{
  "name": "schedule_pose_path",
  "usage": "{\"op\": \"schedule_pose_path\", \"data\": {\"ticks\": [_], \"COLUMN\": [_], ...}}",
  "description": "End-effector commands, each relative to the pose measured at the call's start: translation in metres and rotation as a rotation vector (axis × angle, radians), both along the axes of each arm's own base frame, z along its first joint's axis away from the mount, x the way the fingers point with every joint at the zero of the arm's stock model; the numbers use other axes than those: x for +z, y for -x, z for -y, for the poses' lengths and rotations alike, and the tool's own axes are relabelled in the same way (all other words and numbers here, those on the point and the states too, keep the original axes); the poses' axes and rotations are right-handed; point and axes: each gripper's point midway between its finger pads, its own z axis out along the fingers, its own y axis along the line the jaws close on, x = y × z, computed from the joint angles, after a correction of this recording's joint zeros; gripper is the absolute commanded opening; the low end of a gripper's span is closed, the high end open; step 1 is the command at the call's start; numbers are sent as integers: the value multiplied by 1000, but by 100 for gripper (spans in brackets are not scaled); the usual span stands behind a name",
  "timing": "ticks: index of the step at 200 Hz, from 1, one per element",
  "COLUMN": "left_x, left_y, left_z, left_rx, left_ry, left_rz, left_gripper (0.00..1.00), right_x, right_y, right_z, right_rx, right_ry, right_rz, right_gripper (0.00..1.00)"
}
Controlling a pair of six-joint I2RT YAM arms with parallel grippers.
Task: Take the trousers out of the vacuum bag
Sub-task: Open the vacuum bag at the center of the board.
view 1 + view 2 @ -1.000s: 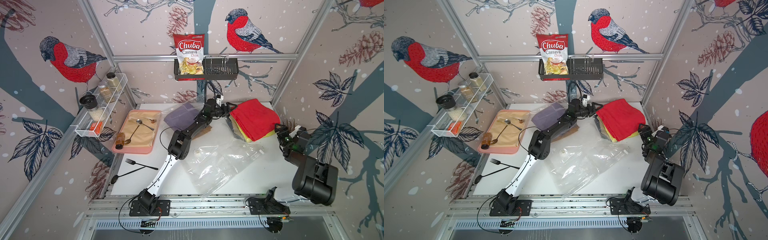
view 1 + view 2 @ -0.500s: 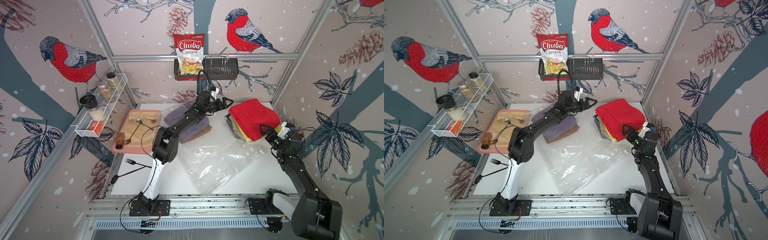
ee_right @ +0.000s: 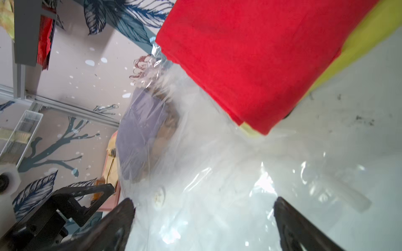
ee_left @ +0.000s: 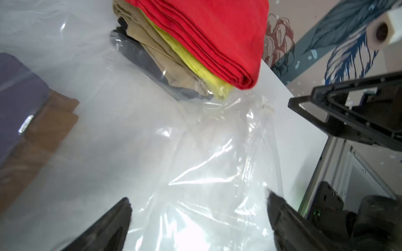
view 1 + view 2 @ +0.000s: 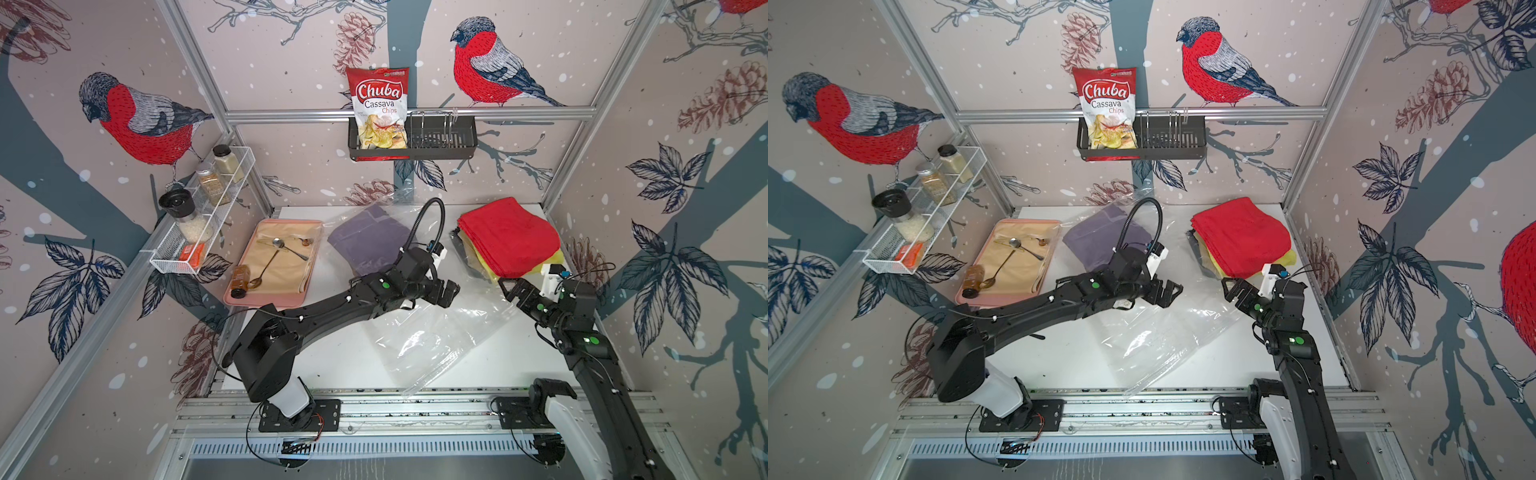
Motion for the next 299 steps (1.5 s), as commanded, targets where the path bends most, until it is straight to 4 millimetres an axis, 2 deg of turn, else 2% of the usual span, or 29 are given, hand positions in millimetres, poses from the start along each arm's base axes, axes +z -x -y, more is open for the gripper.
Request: {"op": "schedule_pose_path", "data": {"ticks": [1, 30, 63, 78, 92, 134, 165, 180, 211, 226, 237, 258, 279, 299], "left_x": [1, 1, -20, -32, -44, -84, -89, -91, -81, -70, -62, -48, -33, -21], "left_y": [16, 58, 92, 102, 104, 87, 65, 60, 49, 42, 36, 25, 16, 11], "left_z": [-9, 15, 43, 53, 56, 53, 41, 43, 44, 42, 40, 36, 35, 38], "left_rx": [56, -4, -55, -60, -34, 75, 197, 200, 193, 184, 183, 185, 175, 166], "left_ry": [-92, -106, -193, -245, -298, -438, -548, -546, -476, -424, -387, -316, -247, -212], "left_rz": [102, 139, 135, 137, 155, 190, 266, 255, 201, 174, 159, 116, 88, 78], "left_gripper": [99, 99, 99, 99, 99, 99, 97, 84, 42, 25, 15, 0, 0, 0], "right_x": [-10, 10, 27, 32, 36, 43, 47, 46, 36, 27, 23, 21, 21, 25], "right_y": [26, 40, 52, 56, 60, 67, 74, 78, 89, 94, 99, 106, 110, 107], "right_z": [-3, 3, 4, 5, 6, 7, 12, 11, 4, -8, -18, -33, -47, -53], "right_rx": [3, -32, -31, -30, -31, -35, -63, -61, -26, 38, 97, 176, 245, 261], "right_ry": [-7, 10, 35, 46, 53, 62, 86, 79, 51, 12, -25, -89, -176, -253], "right_rz": [-66, -34, -12, -6, 0, 19, 19, 14, -7, -23, -21, 1, 17, 62], "right_gripper": [100, 100, 100, 100, 100, 100, 100, 100, 99, 96, 89, 74, 58, 50]}}
